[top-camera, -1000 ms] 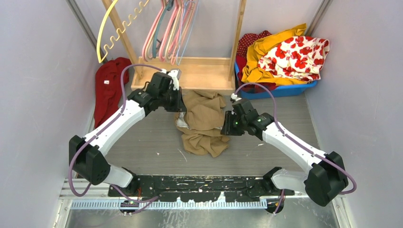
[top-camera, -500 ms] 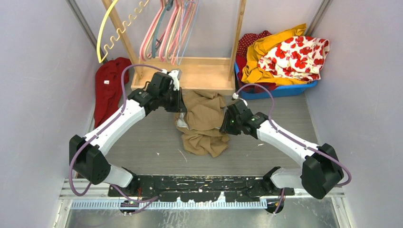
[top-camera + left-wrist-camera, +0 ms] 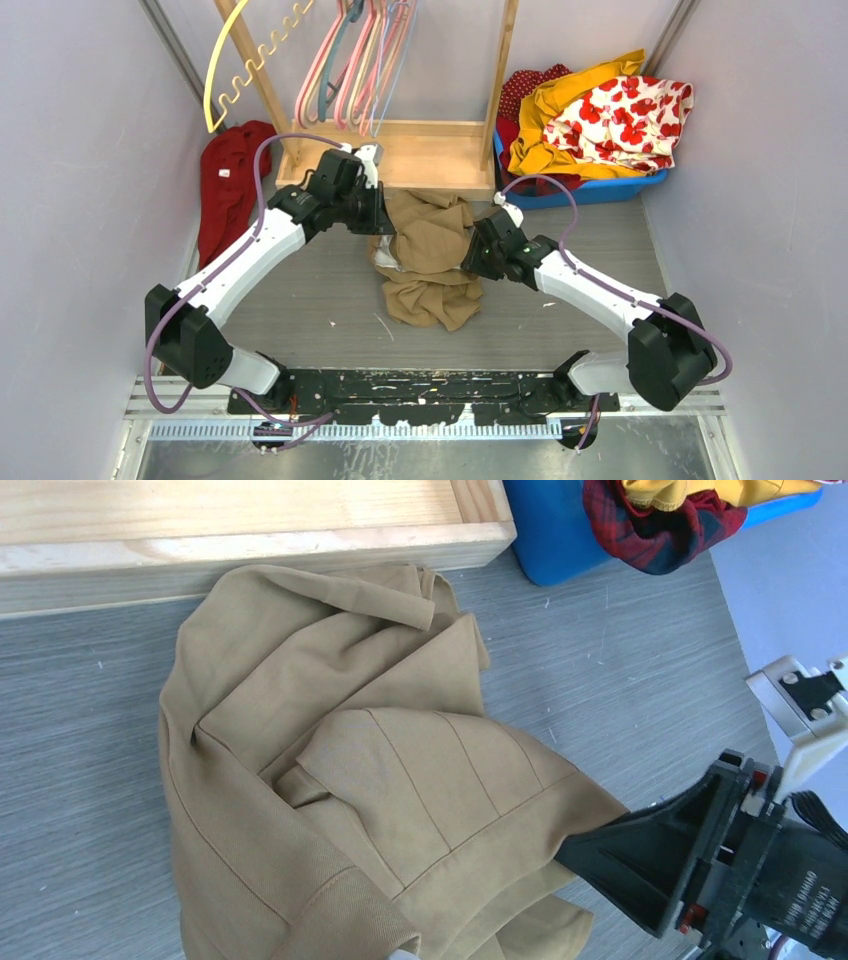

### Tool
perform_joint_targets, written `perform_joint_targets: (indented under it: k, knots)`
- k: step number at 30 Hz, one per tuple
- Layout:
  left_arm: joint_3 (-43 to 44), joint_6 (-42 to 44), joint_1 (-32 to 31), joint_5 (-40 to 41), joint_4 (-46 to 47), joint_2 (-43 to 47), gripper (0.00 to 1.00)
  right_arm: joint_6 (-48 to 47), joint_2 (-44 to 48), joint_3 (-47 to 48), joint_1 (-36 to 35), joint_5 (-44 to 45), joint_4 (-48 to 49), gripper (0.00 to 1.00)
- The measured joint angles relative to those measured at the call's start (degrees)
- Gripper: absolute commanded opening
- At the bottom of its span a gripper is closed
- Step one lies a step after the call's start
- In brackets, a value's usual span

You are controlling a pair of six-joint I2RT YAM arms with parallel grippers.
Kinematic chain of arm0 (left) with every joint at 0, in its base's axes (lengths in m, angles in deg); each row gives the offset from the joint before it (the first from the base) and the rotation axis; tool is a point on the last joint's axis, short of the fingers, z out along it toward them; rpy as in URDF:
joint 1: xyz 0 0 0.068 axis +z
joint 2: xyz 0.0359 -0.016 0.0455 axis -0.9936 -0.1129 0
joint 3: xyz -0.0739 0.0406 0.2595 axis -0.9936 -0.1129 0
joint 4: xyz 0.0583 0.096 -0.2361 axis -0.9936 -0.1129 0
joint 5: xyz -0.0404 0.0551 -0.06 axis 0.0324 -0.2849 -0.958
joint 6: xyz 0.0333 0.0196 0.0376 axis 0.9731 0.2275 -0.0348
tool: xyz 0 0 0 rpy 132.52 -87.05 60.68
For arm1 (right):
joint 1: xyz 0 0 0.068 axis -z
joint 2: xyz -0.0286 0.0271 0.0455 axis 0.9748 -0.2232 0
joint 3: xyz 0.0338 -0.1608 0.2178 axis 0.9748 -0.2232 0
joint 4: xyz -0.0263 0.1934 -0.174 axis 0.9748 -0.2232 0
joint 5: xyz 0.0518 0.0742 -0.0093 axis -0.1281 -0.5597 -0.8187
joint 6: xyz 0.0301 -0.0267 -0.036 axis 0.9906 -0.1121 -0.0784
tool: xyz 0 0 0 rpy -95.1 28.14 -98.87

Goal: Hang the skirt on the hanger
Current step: Flatten out the skirt at the center of the board.

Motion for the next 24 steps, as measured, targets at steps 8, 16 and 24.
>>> perform_joint_targets:
  k: [8,16,24]
  knots:
    - [0.13,0.02,0.0,-0.63,-0.07,0.0,0.0,1.9,-1.68,-0.04,0.0,3.17,1.16,0.39]
    - [1.38,0.22,0.0,-1.03,-0.31,-0.2,0.0,3.61,-1.73,-1.4,0.0,6.47,3.1,0.38]
    - [2.58,0.39,0.0,-1.25,-0.63,-0.94,0.0,5.09,-1.73,-2.43,0.0,10.49,4.57,0.41]
